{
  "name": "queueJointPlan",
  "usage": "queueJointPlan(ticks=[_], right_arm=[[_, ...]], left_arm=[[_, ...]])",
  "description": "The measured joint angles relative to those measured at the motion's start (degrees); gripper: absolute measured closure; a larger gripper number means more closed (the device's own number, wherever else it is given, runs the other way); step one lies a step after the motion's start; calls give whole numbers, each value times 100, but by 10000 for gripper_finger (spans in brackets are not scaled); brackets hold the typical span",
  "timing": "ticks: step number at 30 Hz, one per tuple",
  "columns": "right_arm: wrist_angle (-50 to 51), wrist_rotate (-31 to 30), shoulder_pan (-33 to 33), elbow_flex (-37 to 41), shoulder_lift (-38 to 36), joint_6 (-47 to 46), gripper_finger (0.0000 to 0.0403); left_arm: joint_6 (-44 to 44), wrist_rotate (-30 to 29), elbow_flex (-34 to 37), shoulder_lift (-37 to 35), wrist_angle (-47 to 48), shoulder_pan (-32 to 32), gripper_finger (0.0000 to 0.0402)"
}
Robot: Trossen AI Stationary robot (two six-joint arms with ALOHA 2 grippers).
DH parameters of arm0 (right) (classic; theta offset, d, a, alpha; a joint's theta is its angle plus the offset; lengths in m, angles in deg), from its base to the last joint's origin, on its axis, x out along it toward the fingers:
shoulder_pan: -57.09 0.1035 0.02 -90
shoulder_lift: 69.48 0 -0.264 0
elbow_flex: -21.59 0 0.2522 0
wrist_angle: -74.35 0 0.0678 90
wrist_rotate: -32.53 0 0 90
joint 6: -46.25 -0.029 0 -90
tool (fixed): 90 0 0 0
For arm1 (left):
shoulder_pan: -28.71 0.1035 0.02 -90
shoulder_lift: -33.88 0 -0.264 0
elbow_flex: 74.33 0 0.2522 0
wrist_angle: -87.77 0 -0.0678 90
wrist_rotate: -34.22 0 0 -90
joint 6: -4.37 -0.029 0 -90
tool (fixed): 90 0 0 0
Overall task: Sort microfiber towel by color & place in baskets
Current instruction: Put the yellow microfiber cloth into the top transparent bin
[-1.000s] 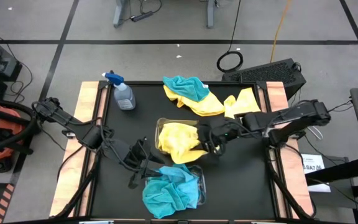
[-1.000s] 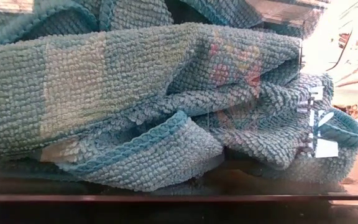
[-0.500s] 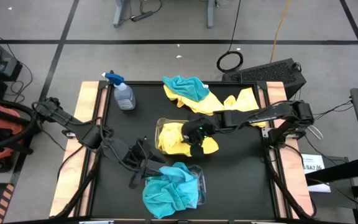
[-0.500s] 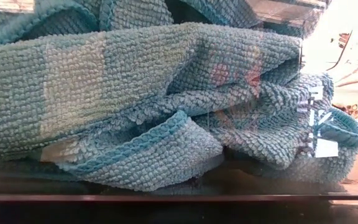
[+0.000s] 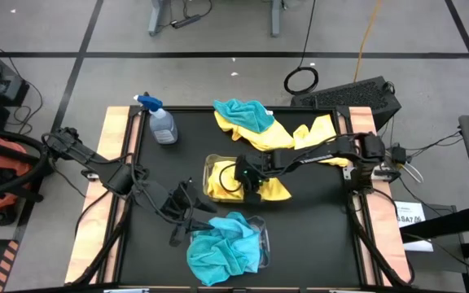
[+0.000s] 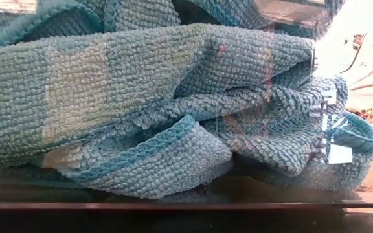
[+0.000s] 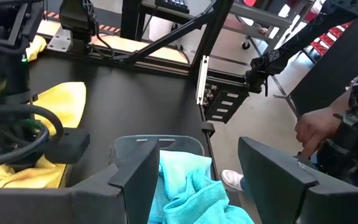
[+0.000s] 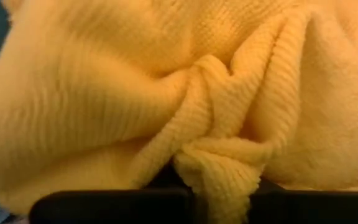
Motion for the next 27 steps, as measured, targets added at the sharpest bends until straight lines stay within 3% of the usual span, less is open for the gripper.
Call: queueJointPlan(ticks=[11,21,24,27], right_arm=[[69,-7,11,11,-409,-224,315],[66,-12,17,11,-1603,-523,202],[142,-90,20,11,-2046,-547,180],[453,-534,22,11,-2468,-581,171]], left_arm=[[0,0,0,0,-2,-1,175],[-5,2,0,0,-2,1,175],[-19,2,0,0,0,1,175],[-44,2,0,0,0,1,175]])
